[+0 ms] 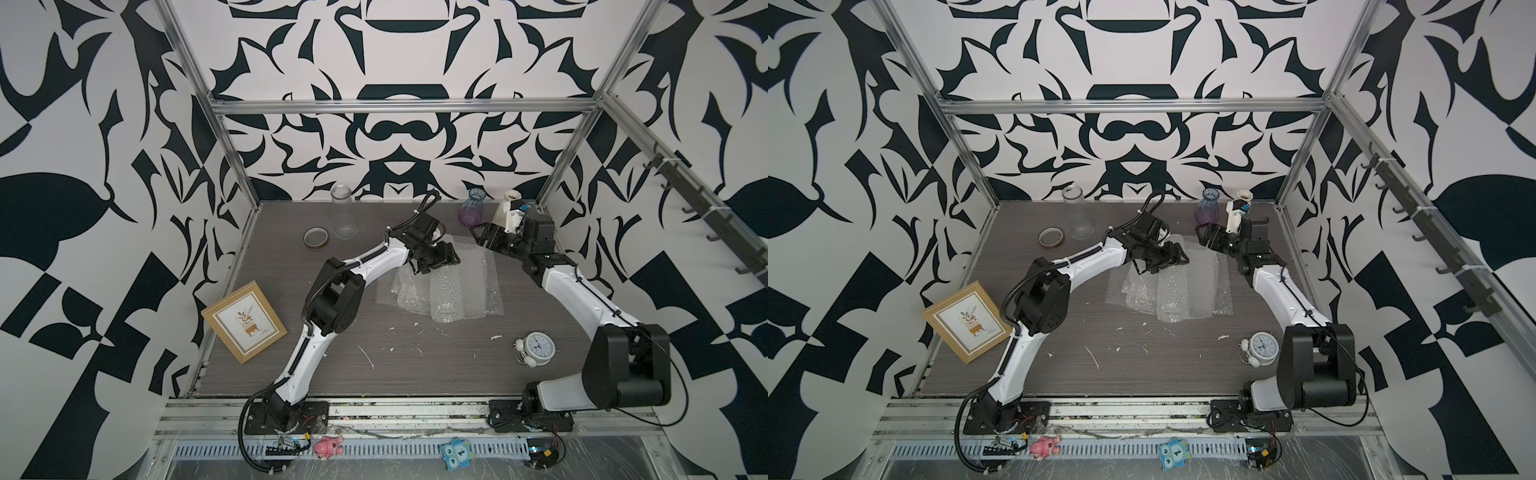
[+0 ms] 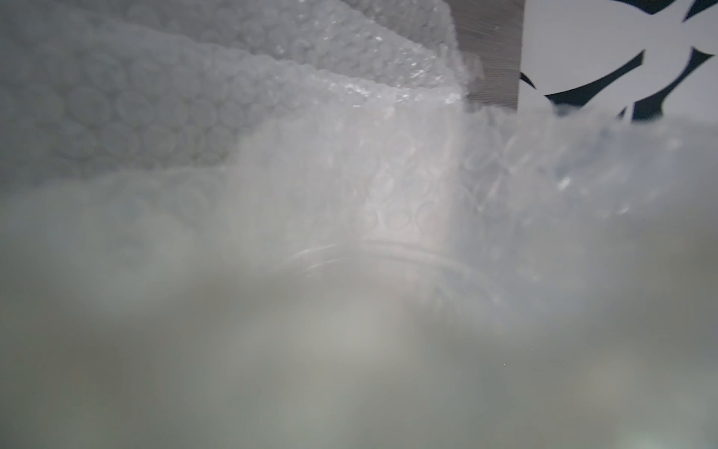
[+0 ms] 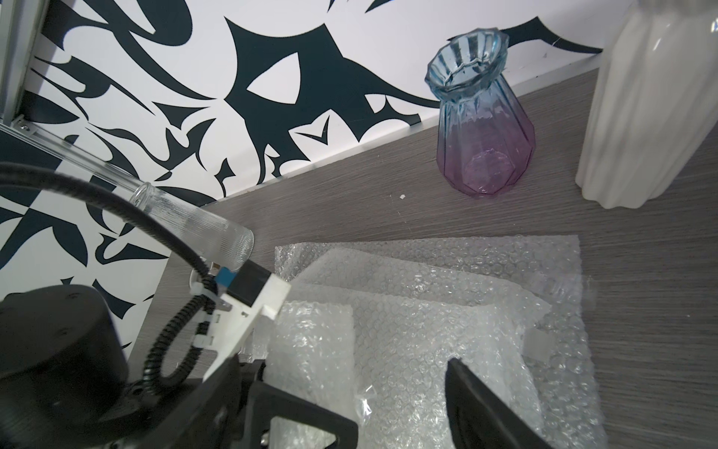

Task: Unwrap the vase from the bubble wrap
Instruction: Place the bubble wrap at the center of the board.

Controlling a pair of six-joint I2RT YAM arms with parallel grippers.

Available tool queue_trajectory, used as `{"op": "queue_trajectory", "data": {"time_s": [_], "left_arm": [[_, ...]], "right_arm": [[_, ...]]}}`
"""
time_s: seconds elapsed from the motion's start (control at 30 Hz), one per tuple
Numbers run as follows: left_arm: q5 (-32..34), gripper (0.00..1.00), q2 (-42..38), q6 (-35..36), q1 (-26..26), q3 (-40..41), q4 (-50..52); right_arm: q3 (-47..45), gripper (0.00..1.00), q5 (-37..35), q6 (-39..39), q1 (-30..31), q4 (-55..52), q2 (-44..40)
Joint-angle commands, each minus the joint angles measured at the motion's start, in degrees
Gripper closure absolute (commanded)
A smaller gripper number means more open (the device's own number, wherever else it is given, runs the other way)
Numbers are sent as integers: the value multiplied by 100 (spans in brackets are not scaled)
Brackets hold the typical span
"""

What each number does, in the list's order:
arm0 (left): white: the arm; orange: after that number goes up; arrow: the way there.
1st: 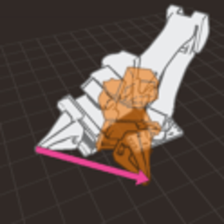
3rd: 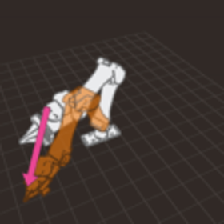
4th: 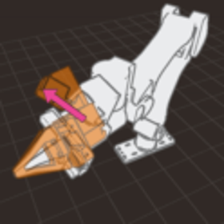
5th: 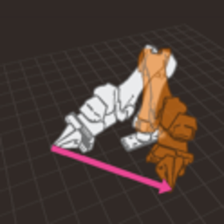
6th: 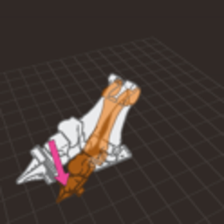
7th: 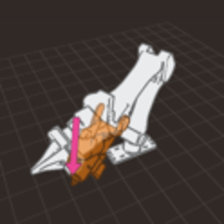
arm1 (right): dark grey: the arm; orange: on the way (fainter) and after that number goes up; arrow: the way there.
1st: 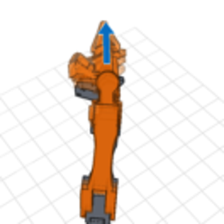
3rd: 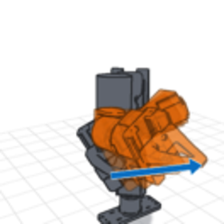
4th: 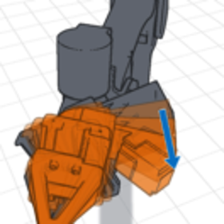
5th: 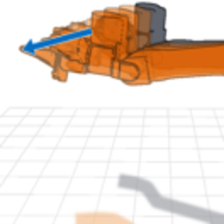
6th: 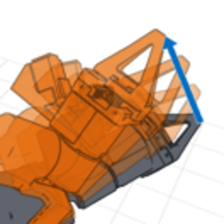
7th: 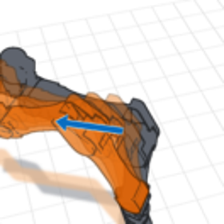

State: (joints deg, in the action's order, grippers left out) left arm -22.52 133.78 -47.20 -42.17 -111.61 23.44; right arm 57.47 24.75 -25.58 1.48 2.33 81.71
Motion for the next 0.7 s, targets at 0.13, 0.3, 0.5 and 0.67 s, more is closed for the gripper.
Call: {"op": "queue_trajectory", "data": {"time_s": [0.13, 0.3, 0.5, 0.67], "left_arm": [[52, 10, 347, -230, 112, -348, 360], [152, 7, 283, -137, 112, -488, 583], [205, 5, 12, -9, 122, -387, 660], [-67, 5, -246, -132, 122, -104, 320]], "right_arm": [[6, 16, 139, -21, -38, 258, 45], [9, 16, 144, -8, -33, 260, 55], [14, 16, 136, 81, -44, 184, 40], [135, 16, 96, 425, -49, -200, 39]]}}
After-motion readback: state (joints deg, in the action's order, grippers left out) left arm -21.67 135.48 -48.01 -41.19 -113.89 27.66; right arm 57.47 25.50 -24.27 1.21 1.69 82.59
